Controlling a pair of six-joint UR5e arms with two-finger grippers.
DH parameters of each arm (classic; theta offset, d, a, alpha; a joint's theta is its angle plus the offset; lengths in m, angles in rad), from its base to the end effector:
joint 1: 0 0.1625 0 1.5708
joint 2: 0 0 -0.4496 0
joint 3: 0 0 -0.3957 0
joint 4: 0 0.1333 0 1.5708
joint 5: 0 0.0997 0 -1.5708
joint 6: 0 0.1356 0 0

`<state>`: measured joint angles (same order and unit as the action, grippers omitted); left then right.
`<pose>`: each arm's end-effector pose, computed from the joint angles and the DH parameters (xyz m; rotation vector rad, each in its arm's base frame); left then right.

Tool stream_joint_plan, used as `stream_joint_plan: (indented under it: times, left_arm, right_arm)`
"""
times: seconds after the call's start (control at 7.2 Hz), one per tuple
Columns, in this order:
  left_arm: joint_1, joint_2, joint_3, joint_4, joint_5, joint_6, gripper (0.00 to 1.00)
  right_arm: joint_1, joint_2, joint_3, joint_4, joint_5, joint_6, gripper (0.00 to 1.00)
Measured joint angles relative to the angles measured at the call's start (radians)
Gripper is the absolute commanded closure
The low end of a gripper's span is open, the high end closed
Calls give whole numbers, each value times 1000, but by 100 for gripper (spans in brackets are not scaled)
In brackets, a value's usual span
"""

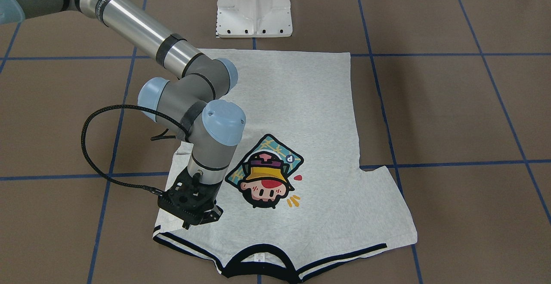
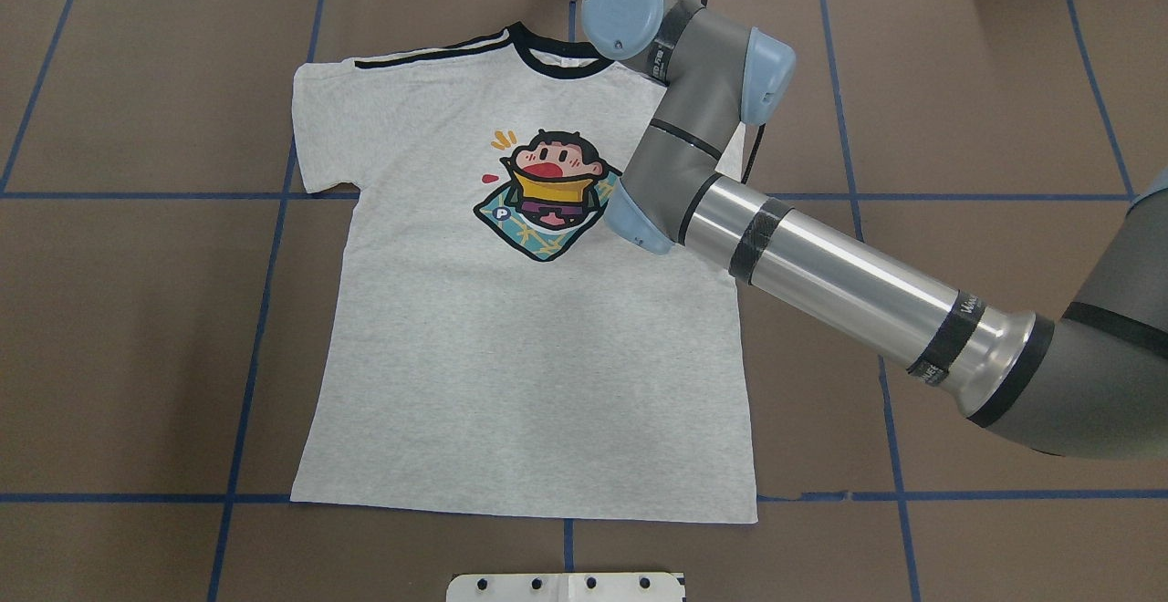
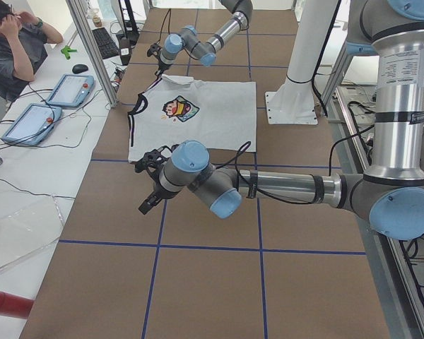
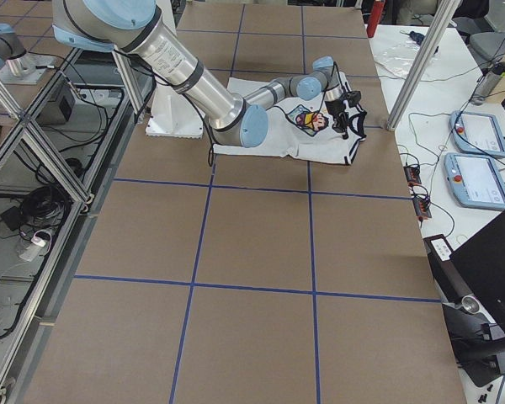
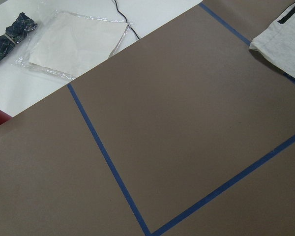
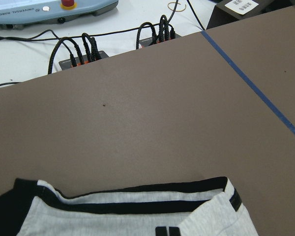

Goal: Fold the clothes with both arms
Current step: 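Fold the sleeve inward onto the shirt body with the right gripper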

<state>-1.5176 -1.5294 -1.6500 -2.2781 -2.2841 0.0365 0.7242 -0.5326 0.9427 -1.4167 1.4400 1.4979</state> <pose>-0.0169 -0.5213 0.6045 0.7086 0.6870 0.3478 -0.5789 -0.7136 0.2933 0.3425 -0.4790 0.6697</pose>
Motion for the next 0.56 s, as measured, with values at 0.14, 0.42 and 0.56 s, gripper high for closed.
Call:
stream_joint_plan:
  times: [0.14,0.42,0.56]
  left_arm:
    - [0,0,-1,0,0,0,0]
    - [-1,0,-2,-1,0,0,0]
    - [-1,-1,-1,-1,0,0,0]
  right_arm:
    - [-1,3,-26,27,-14,25,100]
    - [-2,5,-44,45,-22,42,0]
    - [-3,6,-44,50,-22,26,0]
